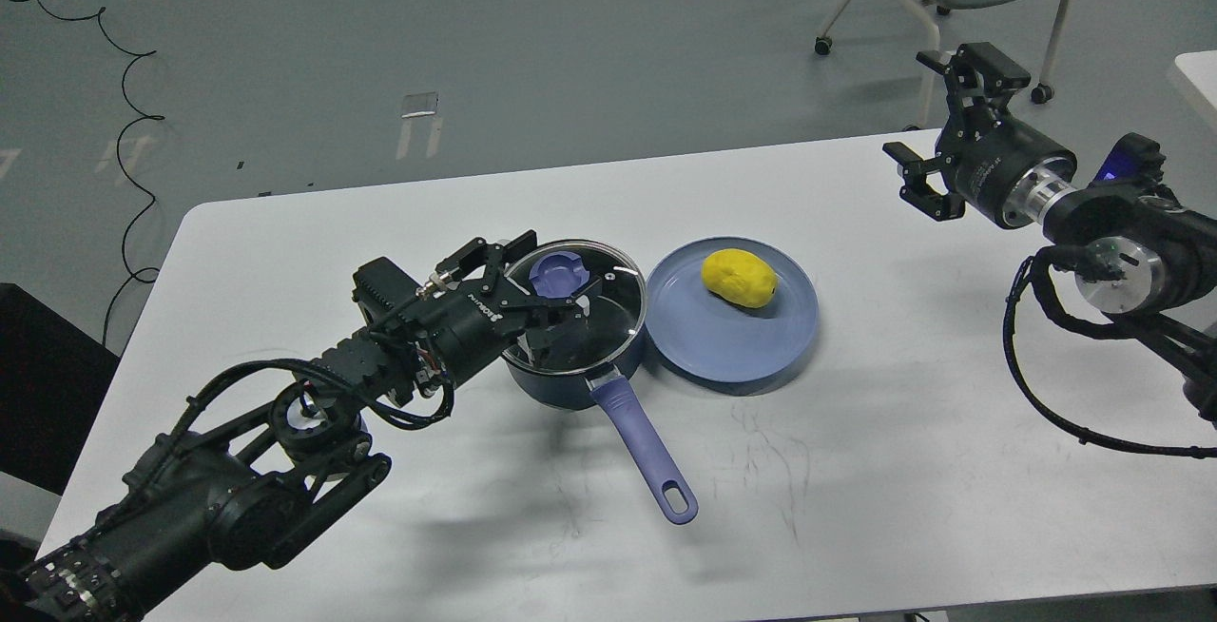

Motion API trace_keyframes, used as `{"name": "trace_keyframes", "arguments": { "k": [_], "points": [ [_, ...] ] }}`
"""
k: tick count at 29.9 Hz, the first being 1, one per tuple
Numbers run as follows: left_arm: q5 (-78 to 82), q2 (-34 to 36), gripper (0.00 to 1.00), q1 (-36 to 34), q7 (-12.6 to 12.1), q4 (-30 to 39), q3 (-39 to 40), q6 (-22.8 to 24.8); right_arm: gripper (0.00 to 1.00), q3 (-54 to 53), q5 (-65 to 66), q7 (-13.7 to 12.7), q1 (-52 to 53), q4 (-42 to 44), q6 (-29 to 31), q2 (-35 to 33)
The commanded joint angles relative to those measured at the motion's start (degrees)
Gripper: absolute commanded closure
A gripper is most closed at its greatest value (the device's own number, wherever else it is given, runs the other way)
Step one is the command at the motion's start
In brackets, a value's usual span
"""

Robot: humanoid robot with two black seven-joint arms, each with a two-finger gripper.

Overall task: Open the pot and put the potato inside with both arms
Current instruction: 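Lower the left gripper onto the blue knob of the lid, then close the left gripper on the lid knob and lift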

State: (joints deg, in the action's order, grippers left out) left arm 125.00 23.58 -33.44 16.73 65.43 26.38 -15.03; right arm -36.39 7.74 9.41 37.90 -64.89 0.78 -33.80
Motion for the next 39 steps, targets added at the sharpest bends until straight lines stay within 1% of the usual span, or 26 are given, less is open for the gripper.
{"name": "trace_keyframes", "arguments": {
  "k": [1, 12, 16, 22, 30, 33, 36, 38, 39],
  "points": [
    [0.0, -0.02, 0.02, -0.13, 0.41, -0.04, -1.16, -1.05, 0.0, 0.09, 0.08, -0.01, -0.11, 0.47, 0.01, 0.05],
    [0.0, 0.06, 0.02, -0.48, 0.23, -0.56, -1.07, -1.31, 0.0, 0.0, -0.01, -0.01, -0.11, 0.82, 0.09, 0.05],
    [0.0, 0.06, 0.02, -1.01, 0.32, -0.57, -1.07, -3.16, 0.0, 0.0, -0.01, -0.01, -0.11, 0.82, 0.09, 0.05],
    [0.0, 0.24, 0.02, -1.45, 0.32, -0.74, -1.16, -3.51, 0.0, 0.0, -0.01, 0.08, -0.11, 1.17, 0.09, 0.14],
    [0.0, -0.11, 0.02, -1.36, 0.41, -3.38, -1.25, -3.51, 0.0, -0.08, -0.01, 0.08, -0.11, 1.26, 0.09, 0.23],
    [0.0, -0.2, 0.02, -2.94, 0.5, -4.61, -1.33, -3.51, 0.0, -0.09, -0.01, 0.08, -0.11, 1.26, 0.09, 0.23],
    [0.0, -0.2, 0.02, -2.95, 0.85, -4.7, -1.34, -3.51, 0.0, 0.0, -0.01, 0.08, -0.2, 1.34, 0.09, 0.23],
    [0.0, -0.37, 0.02, -3.03, 2.94, -4.61, -3.52, -3.6, 0.0, 0.0, -0.01, 0.08, -0.2, 1.7, 0.09, 0.23],
    [0.0, -0.38, 0.02, -3.21, 3.56, -4.52, -4.49, -3.77, 0.0, 0.0, -0.01, 0.08, -0.2, 1.7, 0.09, 0.23]
  ]
}}
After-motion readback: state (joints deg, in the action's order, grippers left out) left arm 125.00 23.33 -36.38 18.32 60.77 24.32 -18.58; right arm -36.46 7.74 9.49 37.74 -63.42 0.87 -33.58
